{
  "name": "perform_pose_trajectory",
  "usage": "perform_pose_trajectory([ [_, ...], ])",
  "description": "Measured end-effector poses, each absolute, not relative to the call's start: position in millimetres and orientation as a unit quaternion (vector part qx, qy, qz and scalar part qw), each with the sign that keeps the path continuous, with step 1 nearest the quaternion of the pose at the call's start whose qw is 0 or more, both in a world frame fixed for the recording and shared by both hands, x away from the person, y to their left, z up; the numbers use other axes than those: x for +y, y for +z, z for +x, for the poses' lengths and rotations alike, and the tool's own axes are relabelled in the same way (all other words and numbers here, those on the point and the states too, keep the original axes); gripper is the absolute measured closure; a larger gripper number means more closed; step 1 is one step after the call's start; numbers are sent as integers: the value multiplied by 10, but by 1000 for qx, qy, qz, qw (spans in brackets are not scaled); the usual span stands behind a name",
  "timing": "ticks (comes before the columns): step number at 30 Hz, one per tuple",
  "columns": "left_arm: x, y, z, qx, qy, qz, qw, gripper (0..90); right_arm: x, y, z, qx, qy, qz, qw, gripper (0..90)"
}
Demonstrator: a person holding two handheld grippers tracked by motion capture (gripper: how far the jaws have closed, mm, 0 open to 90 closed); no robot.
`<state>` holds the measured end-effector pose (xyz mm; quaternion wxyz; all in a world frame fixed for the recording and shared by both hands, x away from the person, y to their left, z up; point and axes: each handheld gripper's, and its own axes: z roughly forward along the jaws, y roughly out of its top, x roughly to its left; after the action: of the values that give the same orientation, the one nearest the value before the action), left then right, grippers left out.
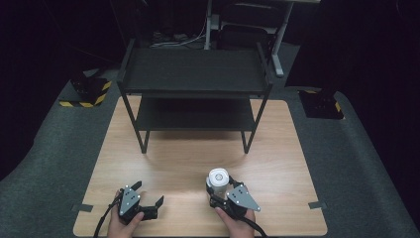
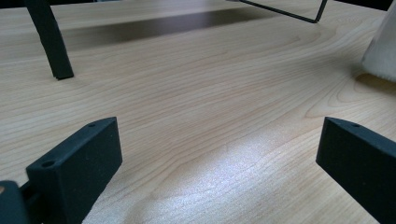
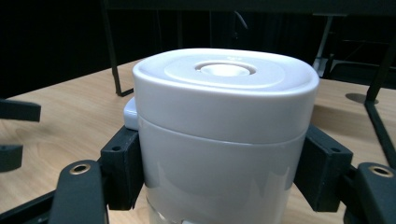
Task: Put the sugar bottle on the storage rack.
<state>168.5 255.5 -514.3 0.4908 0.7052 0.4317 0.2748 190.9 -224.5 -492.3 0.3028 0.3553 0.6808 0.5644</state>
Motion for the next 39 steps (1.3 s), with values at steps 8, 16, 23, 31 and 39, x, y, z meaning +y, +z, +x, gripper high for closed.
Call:
perform_pose_trajectory([
  [8, 2557, -5145, 1684, 430, 275, 706, 491, 5, -2287, -4677, 2033, 678, 565, 354, 310, 297],
  [16, 2559, -5144, 1685, 430, 275, 706, 491, 5, -2307, -4455, 2165, 676, 567, 357, 307, 297],
  [23, 2563, -5143, 1689, 430, 273, 706, 492, 5, -2318, -4232, 2300, 669, 574, 361, 304, 296],
  [31, 2569, -5143, 1692, 431, 271, 705, 493, 5, -2319, -3976, 2427, 662, 582, 365, 298, 297],
  [39, 2573, -5135, 1699, 433, 269, 706, 492, 5, -2280, -3766, 2541, 664, 582, 358, 304, 297],
])
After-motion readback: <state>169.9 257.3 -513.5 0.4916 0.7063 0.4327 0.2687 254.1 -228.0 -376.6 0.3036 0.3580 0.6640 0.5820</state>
